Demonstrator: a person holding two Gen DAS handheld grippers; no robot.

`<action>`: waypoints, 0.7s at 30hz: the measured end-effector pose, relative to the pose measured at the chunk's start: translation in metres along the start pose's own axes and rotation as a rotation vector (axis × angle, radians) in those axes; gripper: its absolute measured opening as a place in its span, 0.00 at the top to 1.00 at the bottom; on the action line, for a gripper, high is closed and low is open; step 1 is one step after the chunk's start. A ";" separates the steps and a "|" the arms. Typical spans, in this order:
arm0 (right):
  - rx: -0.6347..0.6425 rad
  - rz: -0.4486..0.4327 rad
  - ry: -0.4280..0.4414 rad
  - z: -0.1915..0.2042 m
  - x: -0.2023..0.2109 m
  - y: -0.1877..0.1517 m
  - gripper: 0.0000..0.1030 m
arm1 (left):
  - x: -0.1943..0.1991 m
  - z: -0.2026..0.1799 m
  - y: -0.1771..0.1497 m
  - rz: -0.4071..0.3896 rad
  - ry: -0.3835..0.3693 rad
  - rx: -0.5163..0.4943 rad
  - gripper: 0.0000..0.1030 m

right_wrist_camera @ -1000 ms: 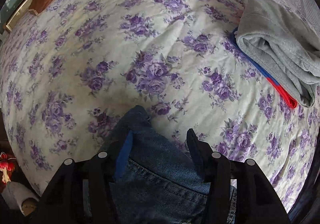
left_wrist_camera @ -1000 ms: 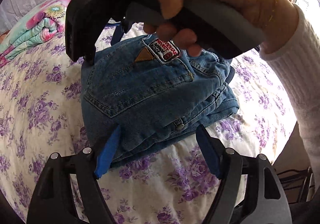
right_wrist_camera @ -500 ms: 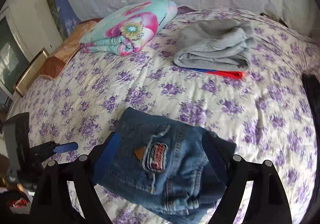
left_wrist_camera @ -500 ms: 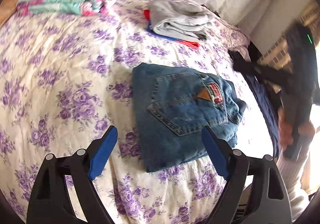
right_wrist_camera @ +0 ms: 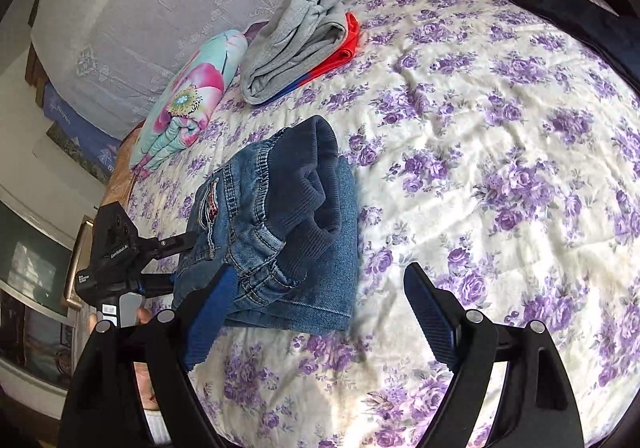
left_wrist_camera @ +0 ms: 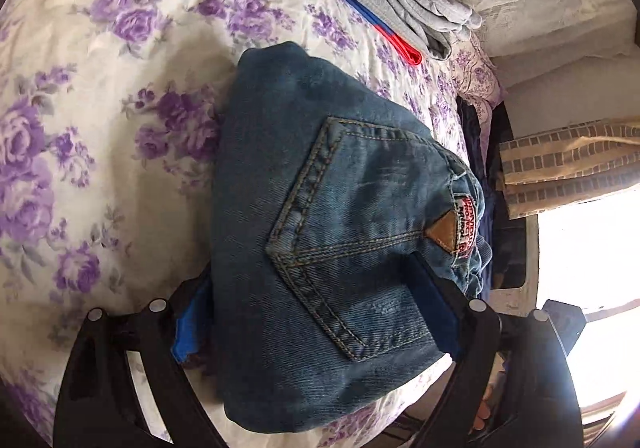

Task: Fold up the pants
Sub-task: 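Grasp the jeans bundle with both tools and carry it onto the grey garment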

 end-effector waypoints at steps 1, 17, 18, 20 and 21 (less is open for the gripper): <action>-0.019 0.006 0.012 -0.001 -0.003 0.002 0.17 | 0.003 -0.010 -0.003 -0.014 0.026 -0.051 0.18; -0.135 0.173 0.099 -0.008 -0.081 0.010 0.08 | -0.004 -0.014 -0.001 -0.008 0.096 -0.107 0.19; -0.151 0.182 0.122 -0.008 -0.082 0.009 0.08 | -0.004 -0.014 -0.001 -0.009 0.100 -0.109 0.19; -0.161 0.210 0.194 -0.003 -0.083 0.008 0.07 | -0.005 -0.015 0.000 -0.012 0.104 -0.112 0.19; -0.140 0.209 0.181 0.001 -0.083 0.008 0.05 | -0.005 -0.014 0.000 -0.013 0.106 -0.112 0.19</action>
Point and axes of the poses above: each gripper's, at about its wrist camera, not at the fingertips, and x roughly against the way its jaws point, z to its left, y to its top, the point moved 5 cm from there along -x, roughly the way its jaws point, and after that the axes turned 1 degree about y, right-handed, at the moved point
